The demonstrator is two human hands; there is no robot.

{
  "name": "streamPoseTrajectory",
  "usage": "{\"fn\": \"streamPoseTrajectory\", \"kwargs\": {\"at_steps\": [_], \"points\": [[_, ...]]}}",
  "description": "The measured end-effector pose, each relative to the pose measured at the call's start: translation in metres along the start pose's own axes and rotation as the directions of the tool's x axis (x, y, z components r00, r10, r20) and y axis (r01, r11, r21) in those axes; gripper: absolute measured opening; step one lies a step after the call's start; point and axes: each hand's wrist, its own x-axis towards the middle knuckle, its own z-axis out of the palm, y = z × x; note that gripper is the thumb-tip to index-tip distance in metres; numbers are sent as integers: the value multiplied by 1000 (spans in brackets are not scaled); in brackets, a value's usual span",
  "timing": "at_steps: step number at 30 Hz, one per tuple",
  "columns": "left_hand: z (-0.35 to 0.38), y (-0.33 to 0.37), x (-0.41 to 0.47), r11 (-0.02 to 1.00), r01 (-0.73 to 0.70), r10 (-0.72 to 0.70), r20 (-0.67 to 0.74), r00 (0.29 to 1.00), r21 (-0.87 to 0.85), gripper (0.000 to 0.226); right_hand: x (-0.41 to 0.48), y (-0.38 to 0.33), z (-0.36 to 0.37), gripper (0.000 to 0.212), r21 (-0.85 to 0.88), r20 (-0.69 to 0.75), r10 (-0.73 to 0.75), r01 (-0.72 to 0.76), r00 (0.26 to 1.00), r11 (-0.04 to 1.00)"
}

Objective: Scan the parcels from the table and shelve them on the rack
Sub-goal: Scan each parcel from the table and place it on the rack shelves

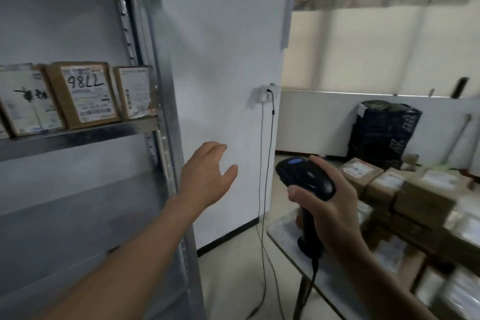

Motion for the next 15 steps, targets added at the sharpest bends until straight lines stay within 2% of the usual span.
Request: {"fn": "streamPoseTrajectory", "kwargs": {"at_steps": [5, 12, 15], "points": [[72, 59, 22, 993, -97, 104, 138, 985, -62, 60, -2, 22, -75, 54, -81, -184, 52, -68, 982, 994], [171, 122, 48, 974, -165, 206, 312, 927, -154, 57, 2, 59, -151, 79, -155, -399, 102, -177, 911, 972], [217, 135, 65, 964, -183, 243, 371, 896, -191, 55, 11, 80, -171, 79, -179, -485, 124, -237, 866, 955]]}}
